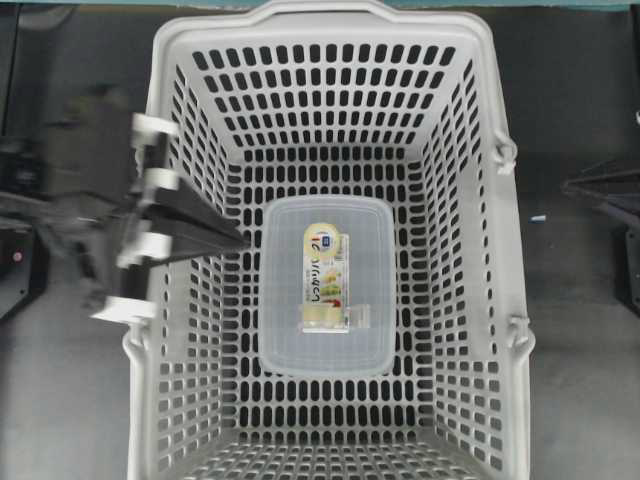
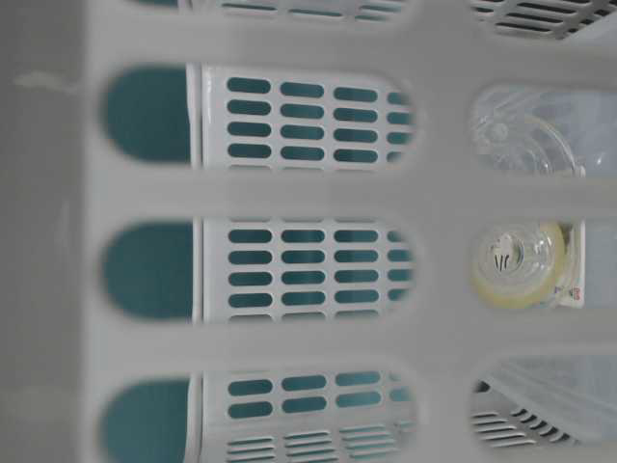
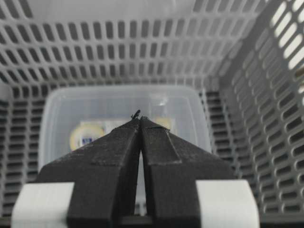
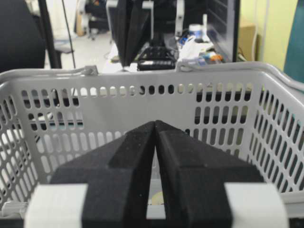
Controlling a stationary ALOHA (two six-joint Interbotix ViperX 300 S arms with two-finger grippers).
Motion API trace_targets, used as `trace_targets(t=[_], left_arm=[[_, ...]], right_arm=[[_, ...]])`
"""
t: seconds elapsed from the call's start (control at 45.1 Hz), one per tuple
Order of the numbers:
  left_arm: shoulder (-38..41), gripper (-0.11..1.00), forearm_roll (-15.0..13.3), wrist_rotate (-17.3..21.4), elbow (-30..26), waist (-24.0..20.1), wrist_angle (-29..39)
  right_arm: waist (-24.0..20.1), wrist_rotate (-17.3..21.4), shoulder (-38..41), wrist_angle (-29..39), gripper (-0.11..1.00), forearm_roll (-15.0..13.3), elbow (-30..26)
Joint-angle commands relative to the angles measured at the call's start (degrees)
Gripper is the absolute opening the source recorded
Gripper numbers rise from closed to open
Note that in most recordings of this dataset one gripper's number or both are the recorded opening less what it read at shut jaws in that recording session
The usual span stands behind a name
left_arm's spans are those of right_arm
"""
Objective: Pick up the tape dispenser from the shopping basket with the left arm.
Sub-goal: 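Move the left gripper over the basket toward the packaged tape roll, then lower the open left gripper around the packaged tape roll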
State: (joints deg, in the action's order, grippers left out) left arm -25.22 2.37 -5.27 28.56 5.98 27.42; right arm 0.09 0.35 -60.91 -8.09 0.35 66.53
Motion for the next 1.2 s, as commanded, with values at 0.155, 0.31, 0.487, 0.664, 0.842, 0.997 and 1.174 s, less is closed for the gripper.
trace_targets(t=[0.155, 0.31, 0.487, 0.664, 0.842, 0.997, 1.174], left_arm=[[8.00, 0.00, 0.18, -0.35, -9.14, 0.18, 9.76], [10.90, 0.07, 0.18, -0.97, -10.90, 0.26, 11.25], [15.21, 0.56, 0.18, -2.37, -12.22, 1.41, 12.66], [19.69, 0.91, 0.18, -5.36, -13.45, 1.67, 13.45], [24.70, 0.89, 0.18, -6.42, -13.71, 1.93, 13.36], [28.74, 0.89, 0.18, -6.50, -14.06, 2.46, 13.18], [31.03, 0.88, 0.18, -6.59, -14.94, 3.25, 12.66]], right_arm=[[0.09, 0.09, 0.26, 1.41, 0.27, 0.26, -1.41], [0.00, 0.00, 0.00, 1.41, 0.65, 0.26, -1.41], [0.00, 0.00, -0.18, 1.58, 0.74, 0.26, -1.41], [0.00, 0.00, -0.35, 1.41, 0.74, 0.26, -1.41], [0.09, 0.00, -0.44, 1.41, 0.74, 0.26, -1.32], [0.00, 0.00, -0.44, 1.58, 0.74, 0.26, -1.23], [0.00, 0.00, -0.44, 1.58, 0.74, 0.26, -0.88]])
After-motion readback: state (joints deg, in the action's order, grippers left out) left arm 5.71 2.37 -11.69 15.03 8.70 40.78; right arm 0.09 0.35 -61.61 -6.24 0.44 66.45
